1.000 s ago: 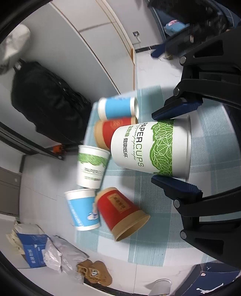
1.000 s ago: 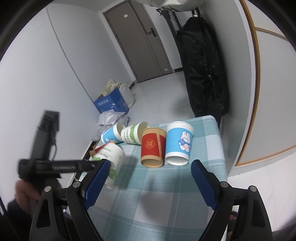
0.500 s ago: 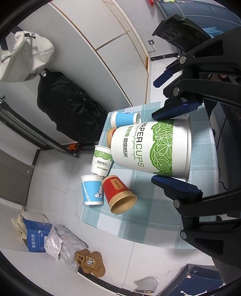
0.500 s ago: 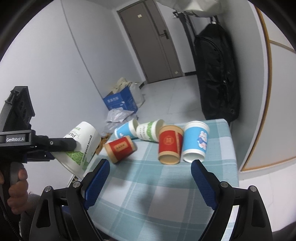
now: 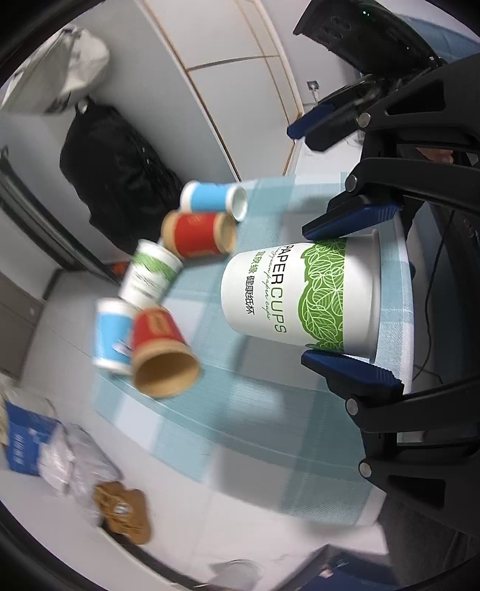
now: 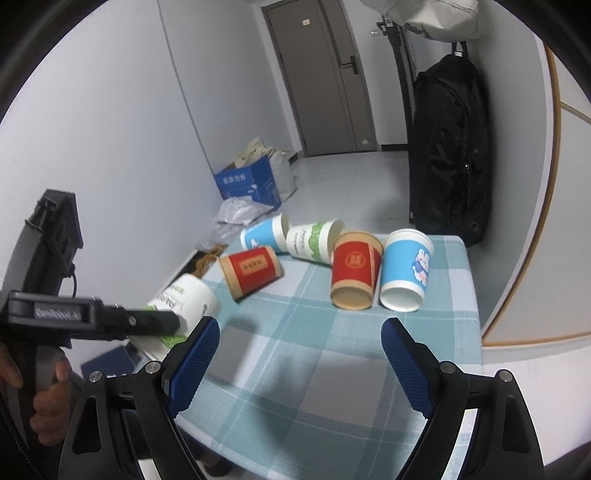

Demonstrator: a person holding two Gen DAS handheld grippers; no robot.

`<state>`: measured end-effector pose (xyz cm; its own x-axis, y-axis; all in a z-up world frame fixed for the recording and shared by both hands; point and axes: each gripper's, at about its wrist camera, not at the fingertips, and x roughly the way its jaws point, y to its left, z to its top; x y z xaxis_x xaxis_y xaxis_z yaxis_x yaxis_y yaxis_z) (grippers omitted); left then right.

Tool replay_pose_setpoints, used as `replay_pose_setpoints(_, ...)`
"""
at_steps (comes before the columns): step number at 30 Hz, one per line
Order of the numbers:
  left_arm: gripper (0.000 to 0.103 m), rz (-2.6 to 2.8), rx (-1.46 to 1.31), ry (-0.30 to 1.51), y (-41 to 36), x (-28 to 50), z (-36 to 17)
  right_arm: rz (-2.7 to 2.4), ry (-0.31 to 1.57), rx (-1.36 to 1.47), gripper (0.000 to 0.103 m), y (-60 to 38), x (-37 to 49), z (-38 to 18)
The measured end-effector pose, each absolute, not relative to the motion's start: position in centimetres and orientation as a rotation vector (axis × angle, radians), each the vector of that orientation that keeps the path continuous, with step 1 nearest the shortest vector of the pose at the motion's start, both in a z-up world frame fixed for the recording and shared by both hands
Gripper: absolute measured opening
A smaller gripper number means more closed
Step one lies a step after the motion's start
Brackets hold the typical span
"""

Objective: Flip cup upright
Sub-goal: 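Lift and turn the white cup, set it rim-down, open the left gripper, then withdraw the left gripper up and away from the white cup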

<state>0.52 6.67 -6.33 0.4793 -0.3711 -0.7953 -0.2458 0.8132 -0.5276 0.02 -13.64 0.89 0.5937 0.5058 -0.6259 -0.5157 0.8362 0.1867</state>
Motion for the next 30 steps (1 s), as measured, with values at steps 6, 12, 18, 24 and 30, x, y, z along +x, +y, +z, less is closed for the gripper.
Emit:
replay_pose_setpoints(6,0.056,-0.067,-0.663,1.13,7.2,0.7,-8.4,0.579,0.756,-0.022,0.09,-13.5,0.4,-0.3)
replay_pose_setpoints(12,0.056,-0.063,-0.635,1.151,6.8,1.3,-9.6,0.581,0.768,-0.04,0.09,-13.2,0.6,-0.8)
replay_pose_setpoints(18,0.056,-0.062,-0.617,1.158,6.5,1.5,-10.4,0.578,0.774,-0.04,0.09,-13.0,0.9,-1.1)
replay_pose_setpoints(24,0.059,-0.034,-0.601,1.157,6.2,1.7,-10.5,0.575,0.773,-0.038,0.09,-13.1,0.9,-1.1)
replay_pose_setpoints(30,0.073,-0.011,-0.624,1.168,6.5,1.9,-10.7,0.573,0.781,-0.027,0.09,-13.3,1.1,-1.2)
